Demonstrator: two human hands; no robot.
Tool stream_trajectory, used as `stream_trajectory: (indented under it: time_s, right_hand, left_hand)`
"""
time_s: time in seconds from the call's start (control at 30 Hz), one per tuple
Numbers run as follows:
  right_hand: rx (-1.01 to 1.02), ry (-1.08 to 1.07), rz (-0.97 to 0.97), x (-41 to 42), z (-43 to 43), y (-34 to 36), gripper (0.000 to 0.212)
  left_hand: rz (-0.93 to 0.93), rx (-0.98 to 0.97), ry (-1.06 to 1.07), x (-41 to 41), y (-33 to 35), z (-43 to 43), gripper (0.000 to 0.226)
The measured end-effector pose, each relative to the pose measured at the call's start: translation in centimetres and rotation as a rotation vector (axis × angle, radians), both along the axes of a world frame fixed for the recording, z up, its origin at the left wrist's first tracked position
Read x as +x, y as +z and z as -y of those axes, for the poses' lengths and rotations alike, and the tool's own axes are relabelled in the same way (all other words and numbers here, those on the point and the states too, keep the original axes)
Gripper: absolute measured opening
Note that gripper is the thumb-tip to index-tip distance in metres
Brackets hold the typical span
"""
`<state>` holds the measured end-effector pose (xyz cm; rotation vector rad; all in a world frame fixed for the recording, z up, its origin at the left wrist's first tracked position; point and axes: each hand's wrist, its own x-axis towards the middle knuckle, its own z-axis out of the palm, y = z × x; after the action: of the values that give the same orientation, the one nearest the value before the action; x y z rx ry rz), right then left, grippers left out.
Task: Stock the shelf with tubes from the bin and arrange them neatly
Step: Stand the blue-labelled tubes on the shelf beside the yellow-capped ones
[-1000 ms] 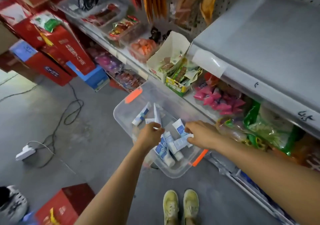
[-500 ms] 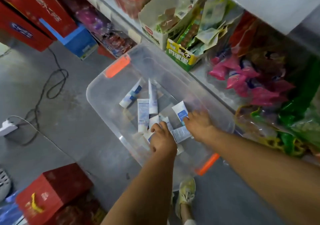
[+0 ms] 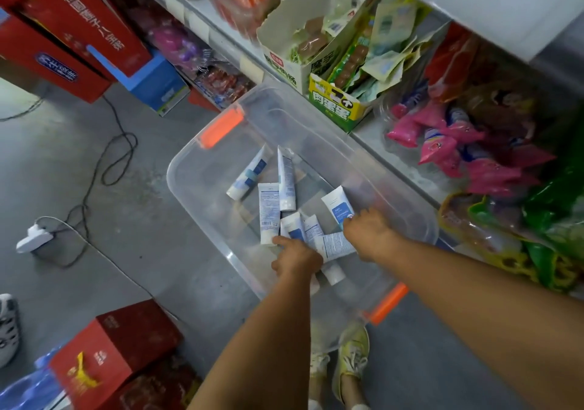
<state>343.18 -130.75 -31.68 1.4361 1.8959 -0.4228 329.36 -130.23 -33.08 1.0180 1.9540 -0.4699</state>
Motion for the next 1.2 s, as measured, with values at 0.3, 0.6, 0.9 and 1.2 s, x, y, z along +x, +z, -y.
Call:
stream_trajectory:
  time_s: [0.3, 0.6, 0.9, 1.2]
  right_hand:
    - [0.110, -0.726, -0.236, -0.2, 2.1, 8.1, 0.065]
    - [0.262, -1.382, -0.828, 1.6, 7.4, 18.4, 0.042]
    - [0.174, -1.668, -1.427, 2.9, 14.6, 26.6, 0.044]
    - [0.350, -1.558, -1.622, 5.0, 28.0, 34.4, 0.032]
  left_hand:
    - [0.559, 0.152, 0.465, -1.2, 7.8, -1.3, 0.015]
    - [0.823, 0.243, 0.338, -1.3, 18.6, 0.1, 0.013]
    - [1.086, 0.174, 0.308, 2.1, 27.7, 6.3, 0.018]
    - [1.210, 0.512, 0.095, 6.9, 35.3, 18.6, 0.040]
